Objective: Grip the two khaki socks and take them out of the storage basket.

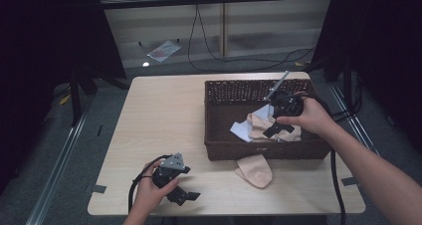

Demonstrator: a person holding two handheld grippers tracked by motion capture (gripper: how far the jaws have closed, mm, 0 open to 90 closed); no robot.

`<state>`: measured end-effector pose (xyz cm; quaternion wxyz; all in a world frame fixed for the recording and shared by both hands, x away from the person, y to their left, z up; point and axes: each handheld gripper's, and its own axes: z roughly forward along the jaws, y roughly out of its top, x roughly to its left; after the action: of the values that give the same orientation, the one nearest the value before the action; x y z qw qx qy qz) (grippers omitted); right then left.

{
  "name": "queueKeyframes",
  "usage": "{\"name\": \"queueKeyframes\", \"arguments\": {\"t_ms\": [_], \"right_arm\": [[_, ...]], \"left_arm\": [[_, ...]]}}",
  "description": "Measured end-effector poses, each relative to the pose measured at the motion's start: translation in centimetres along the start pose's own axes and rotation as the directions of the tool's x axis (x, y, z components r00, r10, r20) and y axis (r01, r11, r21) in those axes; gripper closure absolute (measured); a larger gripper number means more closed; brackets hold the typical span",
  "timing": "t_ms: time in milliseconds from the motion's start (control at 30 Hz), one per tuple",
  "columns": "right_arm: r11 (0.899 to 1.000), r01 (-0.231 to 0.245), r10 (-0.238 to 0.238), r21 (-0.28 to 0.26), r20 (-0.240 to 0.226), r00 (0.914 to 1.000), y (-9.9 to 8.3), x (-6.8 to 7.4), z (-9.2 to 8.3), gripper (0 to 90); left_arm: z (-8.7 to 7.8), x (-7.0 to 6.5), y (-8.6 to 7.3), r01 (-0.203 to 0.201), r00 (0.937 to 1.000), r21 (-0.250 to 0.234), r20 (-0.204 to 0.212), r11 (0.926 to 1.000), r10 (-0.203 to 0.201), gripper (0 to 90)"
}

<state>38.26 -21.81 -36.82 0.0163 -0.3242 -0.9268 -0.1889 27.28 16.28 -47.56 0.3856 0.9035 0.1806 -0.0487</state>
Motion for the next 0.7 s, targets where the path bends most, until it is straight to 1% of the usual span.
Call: {"name": "queueKeyframes", "arguments": {"t_ms": [33,67,100,267,300,333,367,400,433,567,600,700], "right_arm": [[1.000,-0.010,0.010,-0.001,0.001,1.0000,0.0,-0.1,0.2,12.4],[1.000,-0.006,0.006,-0.002,0.005,1.0000,0.0,-0.3,0.4,12.3],[1.000,-0.017,0.017,-0.001,0.007,0.9998,0.0,-0.4,0.6,11.9],[1.000,-0.031,0.031,-0.003,0.010,0.9995,-0.1,-1.2,1.7,11.6],[0.999,-0.039,0.039,0.001,0.011,0.9992,-0.1,-1.3,2.0,11.6],[0.999,-0.042,0.041,0.004,0.017,0.9990,-0.1,-1.4,2.2,11.6],[0.999,-0.052,0.052,0.007,0.023,0.9984,-0.1,-1.5,2.4,11.6],[0.999,-0.053,0.053,0.007,0.024,0.9983,-0.2,-1.7,2.7,11.6],[0.998,-0.065,0.065,0.008,0.023,0.9976,-0.2,-1.8,2.9,11.7],[0.997,-0.076,0.076,0.014,0.042,0.9963,-0.2,-2.2,3.5,13.4],[0.997,-0.078,0.078,0.009,0.046,0.9959,-0.1,-2.3,3.6,14.1],[0.997,-0.077,0.076,0.015,0.048,0.9960,-0.1,-2.6,4.1,16.4]], "left_arm": [[0.0,0.0,0.0,-0.001,1.0000,0.001,0.000,1.0000,0.001,3.2],[-0.1,0.0,0.0,-0.002,1.0000,0.004,-0.001,1.0000,0.002,3.1],[-0.1,0.0,0.0,-0.002,1.0000,0.005,-0.001,1.0000,0.002,3.1],[0.0,0.0,0.0,-0.002,1.0000,-0.007,-0.002,1.0000,0.002,3.1],[0.0,0.0,-0.1,-0.003,1.0000,-0.012,-0.001,0.9999,0.003,3.2],[-0.1,0.1,0.0,-0.004,1.0000,-0.009,0.006,0.9999,0.004,3.1],[-0.1,0.1,0.0,-0.003,1.0000,-0.009,0.006,1.0000,0.003,3.2],[-0.1,0.1,-0.1,-0.004,1.0000,-0.006,0.006,1.0000,0.004,3.1],[-0.1,0.1,0.0,-0.004,1.0000,-0.006,0.007,1.0000,0.004,3.1],[-0.1,0.1,-0.1,-0.001,1.0000,-0.009,0.005,1.0000,0.001,3.2],[-0.1,0.1,0.0,-0.008,1.0000,-0.005,0.006,1.0000,0.008,3.1],[-0.1,0.1,-0.1,0.003,0.9999,-0.012,0.010,0.9999,-0.003,3.1]]}}
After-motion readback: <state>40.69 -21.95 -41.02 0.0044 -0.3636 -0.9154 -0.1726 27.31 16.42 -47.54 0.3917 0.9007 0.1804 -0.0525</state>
